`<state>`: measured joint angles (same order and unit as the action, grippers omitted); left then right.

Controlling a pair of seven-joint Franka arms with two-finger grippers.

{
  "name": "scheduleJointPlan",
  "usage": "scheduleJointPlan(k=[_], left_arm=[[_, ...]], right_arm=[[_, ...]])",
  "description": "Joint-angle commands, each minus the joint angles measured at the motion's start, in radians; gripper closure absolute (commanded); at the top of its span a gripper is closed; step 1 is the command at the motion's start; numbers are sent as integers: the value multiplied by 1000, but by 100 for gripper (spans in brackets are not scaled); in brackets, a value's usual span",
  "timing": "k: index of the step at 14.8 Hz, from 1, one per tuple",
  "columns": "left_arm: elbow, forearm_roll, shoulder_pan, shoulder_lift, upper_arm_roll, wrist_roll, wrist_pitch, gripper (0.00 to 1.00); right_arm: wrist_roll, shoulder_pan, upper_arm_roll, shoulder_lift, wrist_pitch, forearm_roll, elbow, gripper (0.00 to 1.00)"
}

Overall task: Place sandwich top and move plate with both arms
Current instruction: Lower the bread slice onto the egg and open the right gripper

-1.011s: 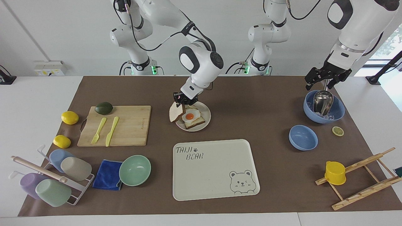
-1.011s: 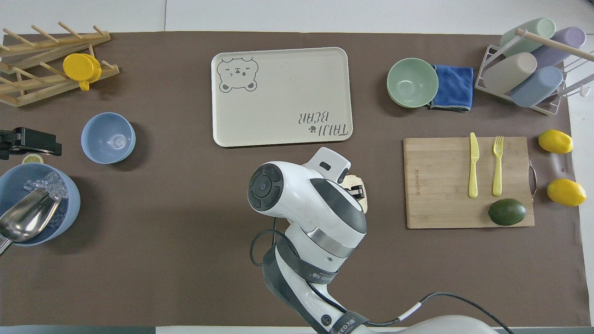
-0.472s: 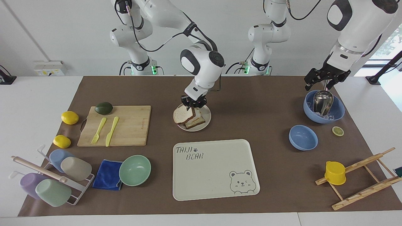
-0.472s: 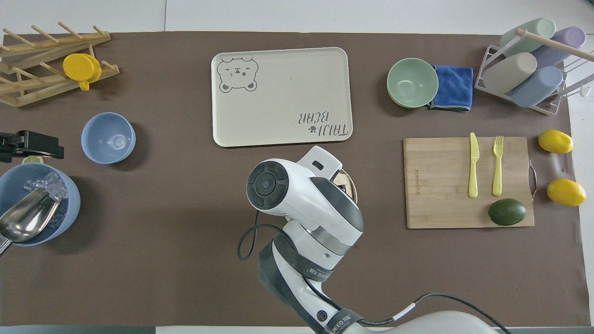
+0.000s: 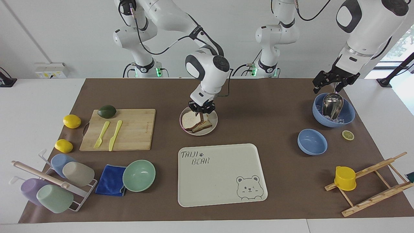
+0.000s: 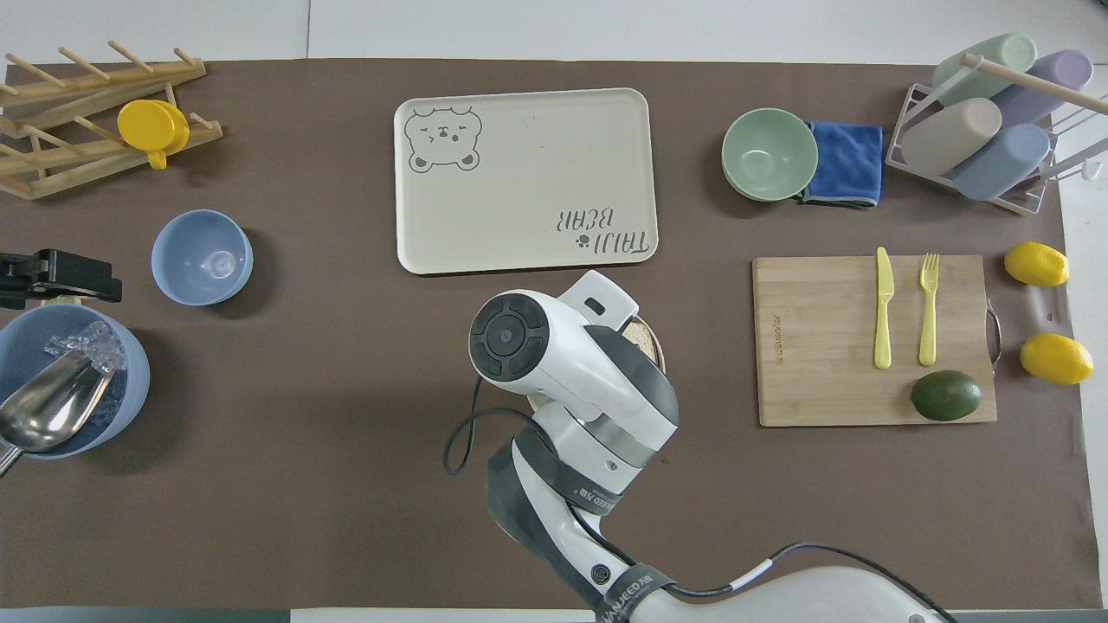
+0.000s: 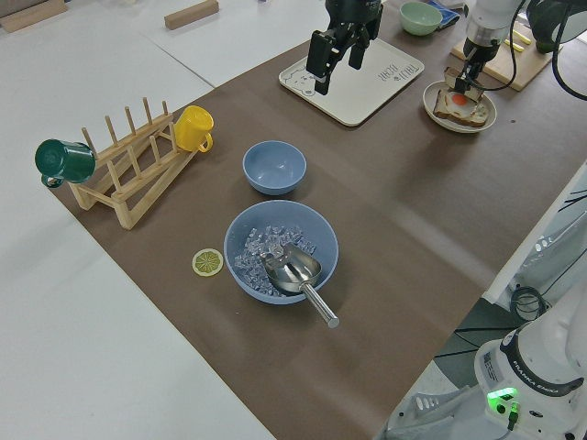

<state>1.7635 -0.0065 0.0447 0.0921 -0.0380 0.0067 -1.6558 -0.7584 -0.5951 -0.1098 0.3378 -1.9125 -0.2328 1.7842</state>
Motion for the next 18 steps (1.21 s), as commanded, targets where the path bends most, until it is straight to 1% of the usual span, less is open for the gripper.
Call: scheduleJointPlan(k=[1,6,7,9,11,15,16,18], left_arm=[[54,16,-9,43,4,4,-16,0],[70,16,-12,51,4,1,-28,0],[85,14,-14,54,4,1,-41,0],[114,14,-17,69,4,-1,-70,0],[155,13,-17,89,7,-1,-100,0],[208,10,-2,92,9,-2,-156,0],[221,8,3,89,12,-23,-177,0],[275,-3,67,86,12,-117,-252,0]], right_arm=[[-15,20,-7,-2,-36,30,21,1],[-15,20,-8,-2,-42,30,12,0],[-15,20,-8,-9,-40,42,6,0],[-15,38,-7,-51,-39,123,-3,0],[-9,81,-7,-104,-28,188,-9,0],[94,205,-7,-183,53,213,-14,0],[117,251,-7,-197,85,217,-14,0],[174,351,-5,-241,142,260,-14,0]])
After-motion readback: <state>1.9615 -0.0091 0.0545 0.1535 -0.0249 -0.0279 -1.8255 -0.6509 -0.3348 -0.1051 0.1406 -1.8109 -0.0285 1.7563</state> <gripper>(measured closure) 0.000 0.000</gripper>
